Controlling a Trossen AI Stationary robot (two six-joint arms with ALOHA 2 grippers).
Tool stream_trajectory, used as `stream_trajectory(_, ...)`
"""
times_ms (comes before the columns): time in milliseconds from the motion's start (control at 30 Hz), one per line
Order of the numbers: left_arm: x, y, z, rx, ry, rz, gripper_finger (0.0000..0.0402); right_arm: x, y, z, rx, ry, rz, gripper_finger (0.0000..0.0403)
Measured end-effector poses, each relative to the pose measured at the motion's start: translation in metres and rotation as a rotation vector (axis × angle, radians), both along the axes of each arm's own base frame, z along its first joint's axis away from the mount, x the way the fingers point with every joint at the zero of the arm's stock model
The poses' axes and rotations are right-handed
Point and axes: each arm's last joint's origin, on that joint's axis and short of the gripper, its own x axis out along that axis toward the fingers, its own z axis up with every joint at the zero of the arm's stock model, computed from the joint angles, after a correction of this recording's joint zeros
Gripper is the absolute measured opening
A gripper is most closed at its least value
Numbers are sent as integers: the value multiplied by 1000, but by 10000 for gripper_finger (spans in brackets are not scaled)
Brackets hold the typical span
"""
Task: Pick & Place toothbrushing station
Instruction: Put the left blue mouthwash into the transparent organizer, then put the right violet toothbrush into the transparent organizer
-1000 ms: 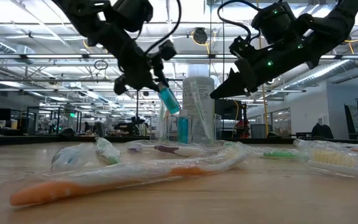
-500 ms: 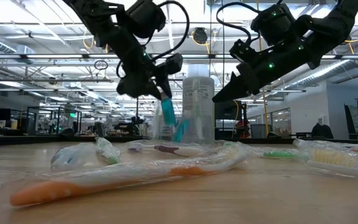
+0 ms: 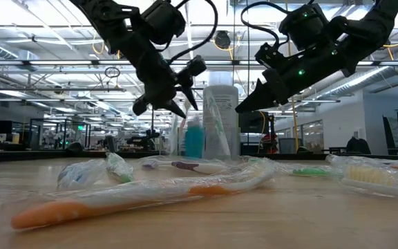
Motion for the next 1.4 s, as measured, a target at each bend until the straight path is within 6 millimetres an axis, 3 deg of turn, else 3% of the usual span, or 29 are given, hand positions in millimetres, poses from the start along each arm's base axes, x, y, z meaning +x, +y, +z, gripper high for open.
stream_trajectory(167, 1, -2, 0, -55, -59, 46, 209, 0, 0, 0, 0, 0, 1, 132)
stream_trajectory(267, 6, -7, 5, -133, -189, 103, 221, 0, 0, 0, 1, 0, 1, 132)
stream_trajectory(500, 16, -31, 28, -263, -517, 129, 206, 0, 0, 0, 1, 1, 1, 132)
stream_trajectory(667, 8, -39, 50, -310, -642, 208, 187, 0, 0, 0, 1, 3, 1, 132)
stream_trajectory(867, -20, -43, 88, -511, -923, 458, 174, 0, 0, -1, 8, 6, -1, 132)
stream_trajectory(1033, -56, -38, 117, -827, -1164, 680, 172, 0, 0, 0, 35, -14, -14, 132)
stream_trajectory(1267, -114, -26, 131, -1159, -1157, 955, 172, 0, 0, 0, 37, -16, -15, 136)
stream_trajectory(1400, -136, -24, 130, -1347, -1106, 1090, 173, 0, 0, 0, 58, -17, -24, 151)
